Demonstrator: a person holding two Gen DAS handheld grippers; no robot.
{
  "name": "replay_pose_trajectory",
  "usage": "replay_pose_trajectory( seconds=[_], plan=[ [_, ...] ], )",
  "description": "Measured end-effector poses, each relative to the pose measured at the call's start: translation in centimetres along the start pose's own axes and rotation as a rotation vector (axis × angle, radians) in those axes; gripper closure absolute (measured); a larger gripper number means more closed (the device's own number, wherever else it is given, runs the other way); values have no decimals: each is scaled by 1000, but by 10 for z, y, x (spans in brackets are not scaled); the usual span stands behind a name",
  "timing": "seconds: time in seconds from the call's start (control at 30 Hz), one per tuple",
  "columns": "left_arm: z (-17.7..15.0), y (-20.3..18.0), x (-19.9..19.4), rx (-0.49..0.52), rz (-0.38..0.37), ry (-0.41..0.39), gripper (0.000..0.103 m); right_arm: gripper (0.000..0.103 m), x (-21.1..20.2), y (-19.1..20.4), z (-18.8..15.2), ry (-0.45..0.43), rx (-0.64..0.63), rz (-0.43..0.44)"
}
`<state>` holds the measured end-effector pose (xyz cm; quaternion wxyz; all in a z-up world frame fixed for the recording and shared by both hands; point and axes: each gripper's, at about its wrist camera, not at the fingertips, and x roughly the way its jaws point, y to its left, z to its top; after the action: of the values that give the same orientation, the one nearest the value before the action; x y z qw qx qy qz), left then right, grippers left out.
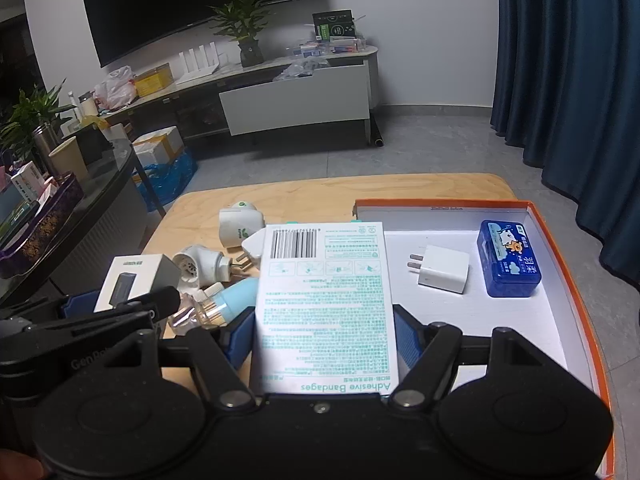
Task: Organize rigid objects
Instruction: 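Carry UGREEN box with left tool while right tool carries bandage box to orange-rimmed box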
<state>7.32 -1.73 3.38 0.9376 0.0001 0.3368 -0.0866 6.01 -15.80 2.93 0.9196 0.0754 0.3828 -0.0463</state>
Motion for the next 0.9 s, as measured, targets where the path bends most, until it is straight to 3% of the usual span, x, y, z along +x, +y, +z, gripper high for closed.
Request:
replay_pose_trajectory(
  seconds=[0.9],
  plan=[
    [2, -22, 3, 26, -44, 7, 43, 19, -12, -34, -2, -17, 45, -29]
  ],
)
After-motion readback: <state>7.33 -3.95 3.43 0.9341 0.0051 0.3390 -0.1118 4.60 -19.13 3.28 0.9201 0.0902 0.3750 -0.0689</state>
